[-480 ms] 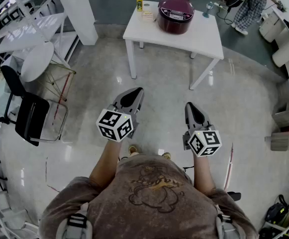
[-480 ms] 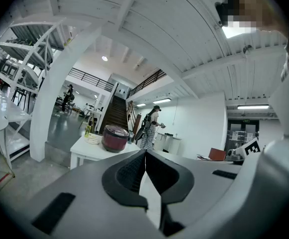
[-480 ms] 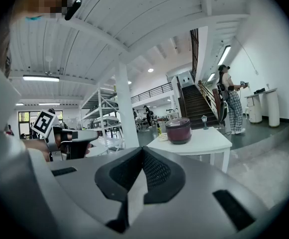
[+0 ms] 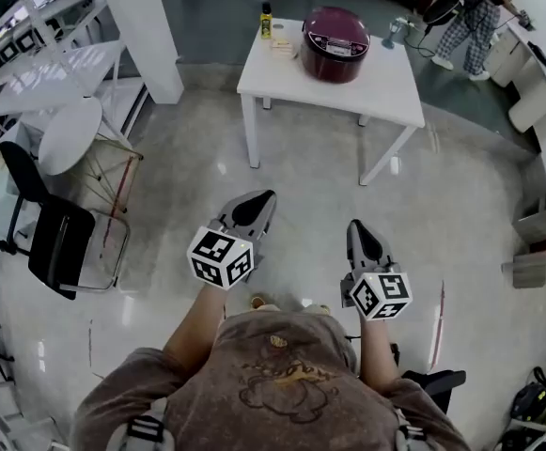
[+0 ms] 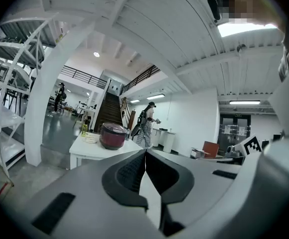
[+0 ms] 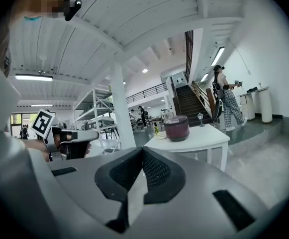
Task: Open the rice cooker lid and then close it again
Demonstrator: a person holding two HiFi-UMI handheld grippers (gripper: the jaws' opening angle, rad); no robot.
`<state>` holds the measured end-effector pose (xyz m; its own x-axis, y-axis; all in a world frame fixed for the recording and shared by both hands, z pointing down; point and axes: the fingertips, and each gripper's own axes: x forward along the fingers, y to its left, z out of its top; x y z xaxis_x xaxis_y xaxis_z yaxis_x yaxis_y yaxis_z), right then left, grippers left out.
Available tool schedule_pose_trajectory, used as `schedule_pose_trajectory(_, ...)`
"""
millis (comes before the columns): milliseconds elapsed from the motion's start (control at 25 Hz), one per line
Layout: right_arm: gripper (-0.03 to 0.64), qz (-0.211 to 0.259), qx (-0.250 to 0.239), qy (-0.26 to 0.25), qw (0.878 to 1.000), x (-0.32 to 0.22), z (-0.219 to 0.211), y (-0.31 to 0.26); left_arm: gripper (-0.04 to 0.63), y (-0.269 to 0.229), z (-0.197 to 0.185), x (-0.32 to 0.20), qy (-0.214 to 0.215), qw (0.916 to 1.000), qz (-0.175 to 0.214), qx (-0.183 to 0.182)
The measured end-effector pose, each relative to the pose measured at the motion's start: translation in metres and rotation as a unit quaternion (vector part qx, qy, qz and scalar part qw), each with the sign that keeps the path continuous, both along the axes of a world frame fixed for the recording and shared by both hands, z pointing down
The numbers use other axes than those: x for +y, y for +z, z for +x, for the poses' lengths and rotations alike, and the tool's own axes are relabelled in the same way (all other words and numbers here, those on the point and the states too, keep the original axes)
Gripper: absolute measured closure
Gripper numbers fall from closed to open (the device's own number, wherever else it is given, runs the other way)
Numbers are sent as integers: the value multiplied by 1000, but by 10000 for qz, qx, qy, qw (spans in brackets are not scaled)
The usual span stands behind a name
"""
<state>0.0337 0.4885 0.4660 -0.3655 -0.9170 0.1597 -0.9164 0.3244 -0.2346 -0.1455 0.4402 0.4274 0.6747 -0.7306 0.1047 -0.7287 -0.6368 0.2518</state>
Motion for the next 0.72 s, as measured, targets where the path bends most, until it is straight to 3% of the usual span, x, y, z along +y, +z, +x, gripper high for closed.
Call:
schedule_pose_trajectory(280, 615, 1, 7, 131, 9999, -4, -13, 2, 572, 1, -8, -17, 187, 9998, 22, 77)
schedule_pose_trajectory(720, 615, 67, -56, 206, 9997, -83, -2, 4, 572, 7, -2, -82, 163, 9998, 41, 121)
